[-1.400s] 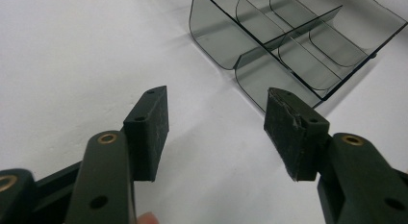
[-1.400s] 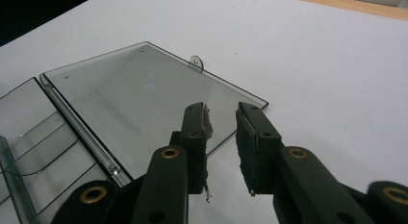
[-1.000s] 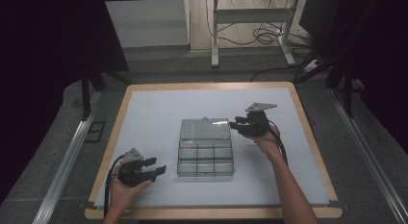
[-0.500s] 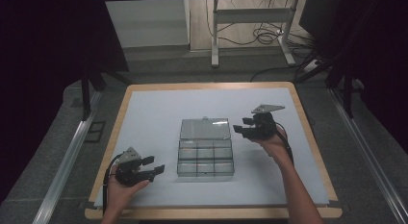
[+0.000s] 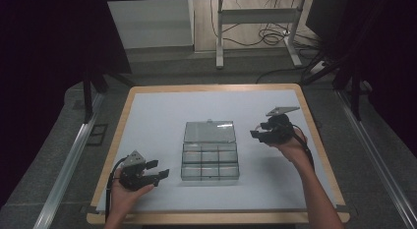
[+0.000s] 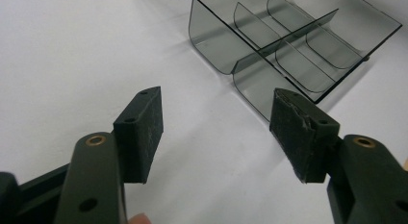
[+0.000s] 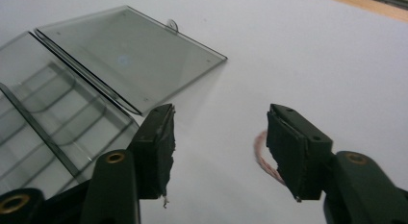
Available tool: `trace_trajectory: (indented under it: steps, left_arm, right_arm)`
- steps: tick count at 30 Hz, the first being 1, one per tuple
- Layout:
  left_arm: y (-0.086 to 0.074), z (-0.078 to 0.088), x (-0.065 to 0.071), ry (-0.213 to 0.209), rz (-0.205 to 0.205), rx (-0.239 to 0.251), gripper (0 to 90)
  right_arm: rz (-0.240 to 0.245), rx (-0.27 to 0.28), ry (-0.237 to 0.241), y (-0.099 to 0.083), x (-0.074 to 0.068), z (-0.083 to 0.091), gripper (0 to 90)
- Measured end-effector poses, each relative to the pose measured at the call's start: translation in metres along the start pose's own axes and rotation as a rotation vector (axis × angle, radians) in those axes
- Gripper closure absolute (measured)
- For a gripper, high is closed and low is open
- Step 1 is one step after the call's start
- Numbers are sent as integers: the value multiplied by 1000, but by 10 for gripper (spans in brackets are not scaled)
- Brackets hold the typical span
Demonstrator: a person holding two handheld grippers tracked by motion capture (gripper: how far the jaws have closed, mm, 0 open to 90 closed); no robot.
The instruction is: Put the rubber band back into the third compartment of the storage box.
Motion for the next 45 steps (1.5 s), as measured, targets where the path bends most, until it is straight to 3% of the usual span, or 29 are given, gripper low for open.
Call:
trace_trajectory:
  steps: [10,17,22,33,39,45]
  left_arm:
    - [-2,2,-6,14,8,-9,346]
    - [-2,3,-7,16,12,-7,335]
    - [-2,3,-6,17,10,-6,335]
    - [-2,2,-6,16,7,-11,334]
    - [-2,3,-6,17,6,-8,333]
    - [-2,4,-7,20,10,-6,333]
  right_arm:
    - [32,-125,-16,-5,18,-22,541]
    - [-14,-189,-82,-9,42,-34,575]
    - [-19,-233,-136,-13,57,-42,592]
    - [-48,-287,-173,-21,69,-55,673]
    - [-82,-314,-172,-26,73,-60,733]
    - [-111,-335,-139,-29,73,-60,854]
Point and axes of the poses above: each handheld gripper's, and its own axes: z roughly backward along the jaws, y roughly out of its top, x roughly to its right, the point moved 7 cm from there along -z, roughly forward along the jaws, and after that the axes turned 5 degrees about -y, right-handed, at the moved point
